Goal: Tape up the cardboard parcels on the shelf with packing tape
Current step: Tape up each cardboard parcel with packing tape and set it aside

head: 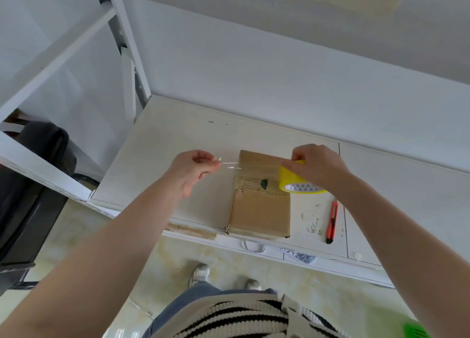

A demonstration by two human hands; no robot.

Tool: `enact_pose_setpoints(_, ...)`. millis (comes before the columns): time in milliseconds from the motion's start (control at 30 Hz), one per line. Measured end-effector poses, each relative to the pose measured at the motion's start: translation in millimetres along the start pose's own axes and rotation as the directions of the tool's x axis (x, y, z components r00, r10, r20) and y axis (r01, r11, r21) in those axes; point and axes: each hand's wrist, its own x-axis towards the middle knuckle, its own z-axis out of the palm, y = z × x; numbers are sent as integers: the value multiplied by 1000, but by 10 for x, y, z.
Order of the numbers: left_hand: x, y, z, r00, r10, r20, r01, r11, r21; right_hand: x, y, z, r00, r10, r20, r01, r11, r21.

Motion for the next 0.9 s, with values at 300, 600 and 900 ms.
enact_pose_setpoints(300, 275, -488, 260, 992, -120, -39, 116, 987, -108, 49, -36, 135, 999, 53, -11, -54, 996, -70)
enact_pose_setpoints(600, 382, -711, 558, 984, -137, -112, 140, 990, 22, 79, -80, 165, 997, 83, -7, -83, 990, -115)
enact_pose_setpoints(900, 267, -662, 682, 943, 329, 52, -259, 625, 736, 64, -104, 175, 996, 93, -12, -94, 987, -130)
